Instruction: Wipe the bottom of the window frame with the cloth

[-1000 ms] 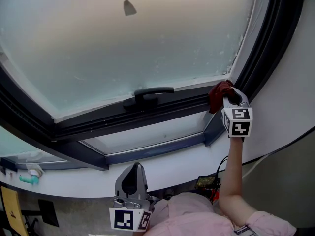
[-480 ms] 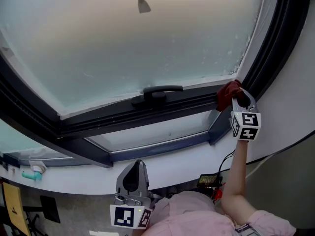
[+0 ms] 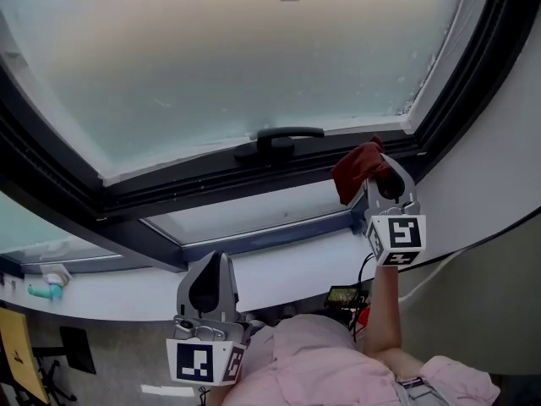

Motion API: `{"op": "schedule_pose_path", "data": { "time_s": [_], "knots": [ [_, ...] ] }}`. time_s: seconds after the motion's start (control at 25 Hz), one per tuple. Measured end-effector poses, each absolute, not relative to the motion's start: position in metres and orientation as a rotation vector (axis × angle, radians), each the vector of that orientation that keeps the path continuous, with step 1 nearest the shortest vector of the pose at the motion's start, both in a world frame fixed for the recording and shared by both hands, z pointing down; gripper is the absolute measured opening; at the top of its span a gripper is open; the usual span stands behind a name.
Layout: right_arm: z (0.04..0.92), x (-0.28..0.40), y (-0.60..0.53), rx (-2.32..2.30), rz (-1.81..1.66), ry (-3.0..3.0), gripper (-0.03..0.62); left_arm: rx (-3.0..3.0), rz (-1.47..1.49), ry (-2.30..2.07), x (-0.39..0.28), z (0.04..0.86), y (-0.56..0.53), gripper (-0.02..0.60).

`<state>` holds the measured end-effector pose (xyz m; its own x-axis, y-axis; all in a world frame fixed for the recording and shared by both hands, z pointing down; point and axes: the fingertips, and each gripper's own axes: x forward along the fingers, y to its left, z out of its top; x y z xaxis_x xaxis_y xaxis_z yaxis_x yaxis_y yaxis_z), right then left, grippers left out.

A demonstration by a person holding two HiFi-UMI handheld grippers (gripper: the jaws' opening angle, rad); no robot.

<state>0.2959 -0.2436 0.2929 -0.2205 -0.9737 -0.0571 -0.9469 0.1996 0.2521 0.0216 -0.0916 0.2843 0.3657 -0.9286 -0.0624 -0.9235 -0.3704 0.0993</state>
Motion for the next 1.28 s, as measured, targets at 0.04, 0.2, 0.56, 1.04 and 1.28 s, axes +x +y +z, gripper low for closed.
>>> {"op": "schedule_pose_path", "data": {
  "time_s": [0.04,0.2,0.56,1.04,1.28],
  "knots": [
    [0.294,0.282,-0.239,1.849,-0.353,-2.363,0.069,2.562,-0.164,-1.747,0.015,0.278,-0.090,-0.005],
    [0.294,0.236,-0.218,1.744,-0.322,-2.432,0.069,2.549,-0.159,-1.806,-0.015,0.260,-0.082,-0.005],
    [0.306,0.181,-0.186,1.707,-0.353,-2.389,0.068,2.496,-0.174,-1.875,-0.072,0.255,-0.068,-0.005],
    [0.338,0.122,-0.243,1.606,-0.541,-2.163,0.067,2.591,-0.125,-1.798,-0.090,0.279,-0.058,-0.005],
    [0.337,0.123,-0.245,1.655,-0.464,-2.253,0.066,2.645,-0.123,-1.750,-0.091,0.285,-0.063,-0.005]
  ]
}}
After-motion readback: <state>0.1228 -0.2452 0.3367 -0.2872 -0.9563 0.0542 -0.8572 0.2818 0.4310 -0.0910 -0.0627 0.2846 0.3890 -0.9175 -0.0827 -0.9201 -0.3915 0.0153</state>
